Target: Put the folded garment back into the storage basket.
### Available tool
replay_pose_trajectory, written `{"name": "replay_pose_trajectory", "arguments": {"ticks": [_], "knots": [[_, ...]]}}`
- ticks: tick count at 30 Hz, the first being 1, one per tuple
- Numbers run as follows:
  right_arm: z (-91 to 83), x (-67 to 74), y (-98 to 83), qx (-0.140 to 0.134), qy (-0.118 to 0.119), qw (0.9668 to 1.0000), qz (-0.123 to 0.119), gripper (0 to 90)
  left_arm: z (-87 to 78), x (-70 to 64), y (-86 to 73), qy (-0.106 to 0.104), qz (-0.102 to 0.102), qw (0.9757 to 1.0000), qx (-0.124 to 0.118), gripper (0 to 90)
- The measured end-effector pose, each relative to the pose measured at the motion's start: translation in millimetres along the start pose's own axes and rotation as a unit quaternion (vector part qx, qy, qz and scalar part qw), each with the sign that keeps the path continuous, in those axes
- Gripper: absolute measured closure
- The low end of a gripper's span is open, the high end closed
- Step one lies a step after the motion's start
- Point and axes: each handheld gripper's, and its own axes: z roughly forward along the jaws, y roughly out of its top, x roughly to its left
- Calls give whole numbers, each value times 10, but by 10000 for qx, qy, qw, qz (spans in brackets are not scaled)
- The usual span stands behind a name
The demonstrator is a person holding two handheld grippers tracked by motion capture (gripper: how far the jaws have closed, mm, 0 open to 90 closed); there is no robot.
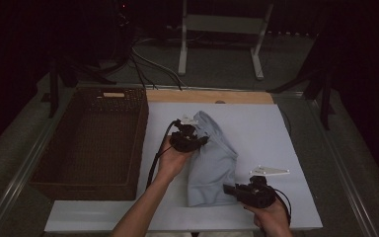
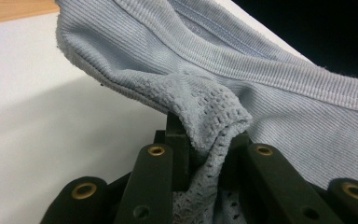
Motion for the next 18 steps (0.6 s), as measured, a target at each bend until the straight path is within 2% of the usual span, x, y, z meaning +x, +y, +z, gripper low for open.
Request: {"name": "replay_pose_trajectory", "arguments": {"ticks": [18], "knots": [[43, 52, 179, -30, 144, 9999, -11, 782, -110, 87, 90, 67, -170, 9998, -44, 806]]}}
